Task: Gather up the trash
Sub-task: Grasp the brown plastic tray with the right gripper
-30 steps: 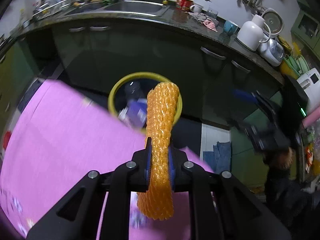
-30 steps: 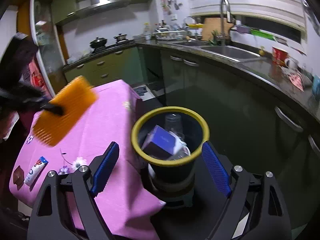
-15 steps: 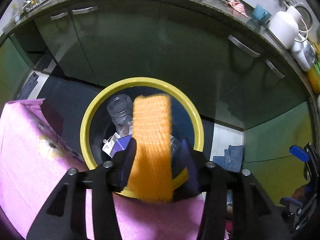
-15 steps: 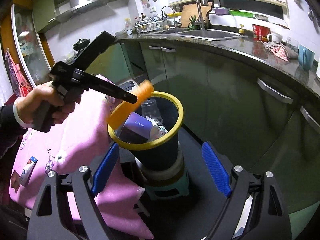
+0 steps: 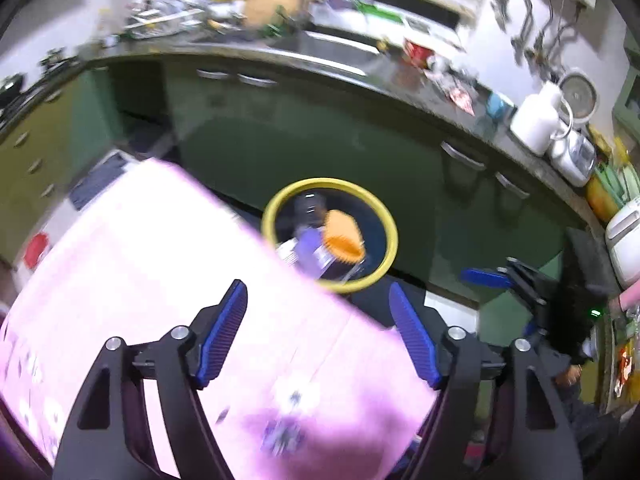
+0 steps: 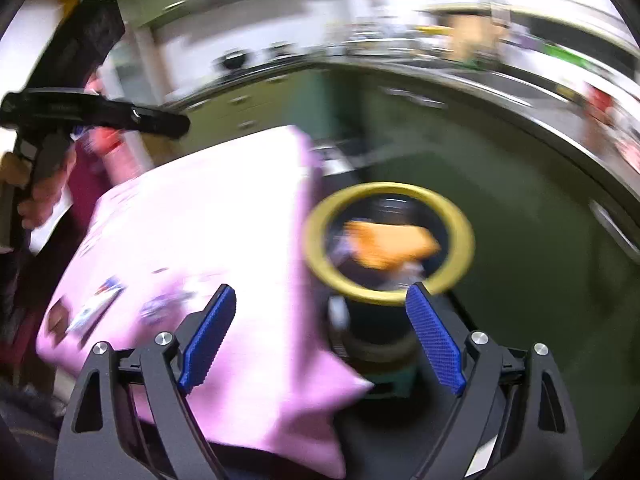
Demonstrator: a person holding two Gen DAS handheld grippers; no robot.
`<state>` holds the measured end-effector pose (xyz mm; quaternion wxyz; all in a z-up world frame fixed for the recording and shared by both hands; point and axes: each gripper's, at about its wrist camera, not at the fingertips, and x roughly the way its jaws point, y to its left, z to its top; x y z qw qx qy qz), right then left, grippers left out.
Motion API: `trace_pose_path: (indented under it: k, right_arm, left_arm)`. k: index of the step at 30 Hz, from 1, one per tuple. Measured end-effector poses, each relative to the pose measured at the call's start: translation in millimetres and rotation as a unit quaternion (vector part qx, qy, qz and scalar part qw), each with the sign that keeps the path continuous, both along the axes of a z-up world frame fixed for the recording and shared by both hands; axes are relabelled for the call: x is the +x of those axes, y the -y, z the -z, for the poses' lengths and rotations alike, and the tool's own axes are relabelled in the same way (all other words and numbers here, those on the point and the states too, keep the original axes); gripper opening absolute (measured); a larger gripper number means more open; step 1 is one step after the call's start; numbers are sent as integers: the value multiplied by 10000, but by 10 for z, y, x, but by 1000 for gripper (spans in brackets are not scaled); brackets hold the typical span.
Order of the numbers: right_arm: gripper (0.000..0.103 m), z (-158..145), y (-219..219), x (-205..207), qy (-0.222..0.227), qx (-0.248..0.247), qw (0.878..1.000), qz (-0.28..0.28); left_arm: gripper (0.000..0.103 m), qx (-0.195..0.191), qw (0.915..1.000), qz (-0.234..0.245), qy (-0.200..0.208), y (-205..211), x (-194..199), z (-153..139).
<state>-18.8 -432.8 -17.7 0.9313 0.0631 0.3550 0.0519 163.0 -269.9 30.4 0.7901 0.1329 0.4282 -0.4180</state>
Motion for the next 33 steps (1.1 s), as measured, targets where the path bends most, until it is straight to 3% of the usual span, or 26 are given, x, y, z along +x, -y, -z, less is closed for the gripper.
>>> trace_pose_path:
  k: [4, 10, 13, 15, 22, 26, 30, 33]
  right_arm:
    - [86, -44, -732, 263, -47, -265, 9903, -1360]
    - [86, 15, -1760, 594, -205, -555, 9576, -2821]
    - [86, 13, -2104, 671, -186, -392, 9403, -3376]
    - [86, 17, -2401, 726, -291, -119, 9226, -3844]
    - [61, 197, -3396, 793, -626, -50, 8897, -4522]
    - [52, 416, -3756, 819, -818, -173, 8891, -4499]
    - [46, 587, -4027, 894, -1036, -257, 8855, -4523]
    - [35, 663, -4163, 886, -1077, -458, 8832, -4541]
  left_arm:
    - [72, -74, 9981, -613, 89, -858, -268, -46]
    - [73, -245, 9874, -1540, 274, -1925, -686, 7]
    - [73, -205, 9777, -2072, 294, -2372, -868, 77]
    - [73, -179, 9683, -2459, 398, -2667, -975, 52]
    - [79, -567, 9190, -3793, 915, -3633, -1434, -224]
    - [80, -517, 8979, -4194, 1231, -3948, -1643, -339]
    - [82, -619, 8882, -4358, 1319, -4175, -1781, -372]
    - [82, -618, 8891, -4357, 1260, -4197, -1792, -335]
